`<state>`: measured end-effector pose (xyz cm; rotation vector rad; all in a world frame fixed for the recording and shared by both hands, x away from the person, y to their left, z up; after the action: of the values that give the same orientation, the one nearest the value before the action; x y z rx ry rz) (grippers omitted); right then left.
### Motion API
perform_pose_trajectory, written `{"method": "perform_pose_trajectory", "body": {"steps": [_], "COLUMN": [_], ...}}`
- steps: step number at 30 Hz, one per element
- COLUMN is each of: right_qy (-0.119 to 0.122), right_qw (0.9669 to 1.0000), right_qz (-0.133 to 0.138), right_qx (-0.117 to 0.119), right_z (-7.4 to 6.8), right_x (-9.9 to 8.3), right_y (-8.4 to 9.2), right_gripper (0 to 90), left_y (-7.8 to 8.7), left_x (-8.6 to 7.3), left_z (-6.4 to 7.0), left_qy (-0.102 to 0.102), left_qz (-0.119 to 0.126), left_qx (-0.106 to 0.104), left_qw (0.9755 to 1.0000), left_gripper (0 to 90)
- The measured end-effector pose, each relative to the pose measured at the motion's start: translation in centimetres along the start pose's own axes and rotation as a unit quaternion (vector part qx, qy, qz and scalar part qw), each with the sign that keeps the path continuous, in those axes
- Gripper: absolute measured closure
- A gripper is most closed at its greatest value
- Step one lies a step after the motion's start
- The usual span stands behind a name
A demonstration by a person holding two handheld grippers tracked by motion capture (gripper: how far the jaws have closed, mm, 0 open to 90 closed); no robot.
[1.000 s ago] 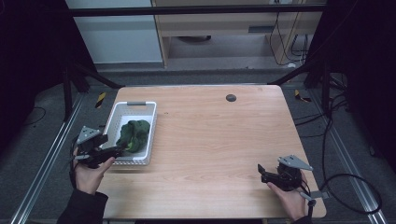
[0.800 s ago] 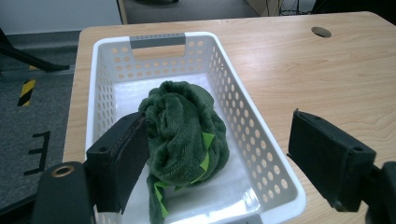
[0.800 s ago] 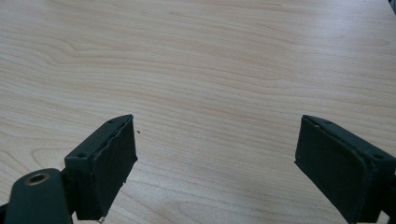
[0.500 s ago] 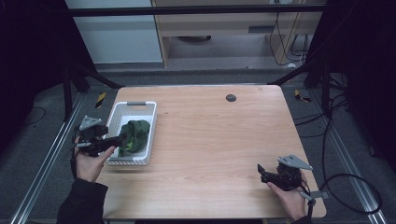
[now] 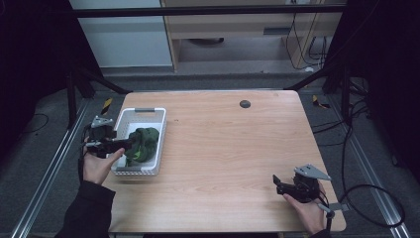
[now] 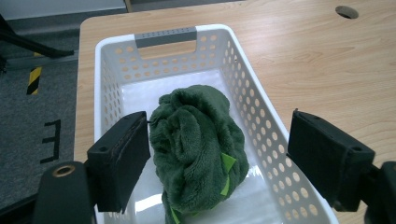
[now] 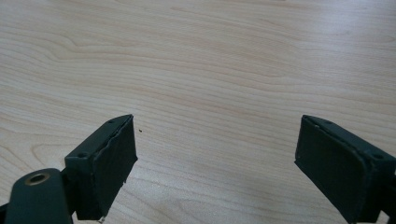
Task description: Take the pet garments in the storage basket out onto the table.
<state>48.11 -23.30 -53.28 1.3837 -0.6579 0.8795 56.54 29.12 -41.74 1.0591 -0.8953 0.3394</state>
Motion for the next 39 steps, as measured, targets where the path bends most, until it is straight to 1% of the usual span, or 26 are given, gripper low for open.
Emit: {"method": "perform_pose_trajectory", "body": {"steps": [6,11,15,20,25,33,39], "right_qy": [0.001,0.002,0.002,0.004,0.006,0.006,0.005], "right_qw": [1.0,1.0,1.0,1.0,1.0,1.0,1.0], "right_qz": [0.001,0.002,-0.001,-0.001,-0.003,-0.002,-0.004], "right_qx": [0.002,0.001,0.003,0.004,0.002,0.002,0.002], "right_z": [-0.1,-0.1,-0.1,-0.2,-0.3,-0.3,-0.3], "right_x": [-0.1,0.0,0.0,0.0,0.0,0.0,0.0], "right_y": [0.1,0.1,-0.1,0.0,-0.1,-0.1,-0.1], "right_gripper": [12.4,12.4,12.4,12.4,12.5,12.6,12.5], "left_y": [-0.5,-1.1,-1.6,-2.1,-2.6,-3.5,-4.1], "left_x": [0.3,0.5,0.4,0.3,0.2,0.2,0.1], "left_z": [0.1,-0.2,-0.6,-0.8,-1.2,-1.2,-1.4], "left_qy": [-0.004,-0.007,-0.005,-0.005,-0.006,-0.012,-0.009], "left_qz": [-0.009,-0.019,-0.031,-0.041,-0.057,-0.077,-0.091], "left_qx": [0.002,0.01,0.014,0.014,0.016,0.017,0.018], "left_qw": [1.0,0.9997,0.9994,0.9991,0.9982,0.9968,0.9956], "left_gripper": [19.6,19.6,19.5,19.4,19.3,19.4,19.3]}}
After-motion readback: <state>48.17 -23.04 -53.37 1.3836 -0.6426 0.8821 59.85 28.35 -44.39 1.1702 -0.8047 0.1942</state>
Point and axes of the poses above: each handheld gripper's, and its own axes: y roughly backward along the jaws, x roughly out of its top, z roughly to its right, the point moved 8 cm from there along -y, roughly forward along the jaws, and after that the axes turned 14 degrees about -x, right-handed, at the moved point
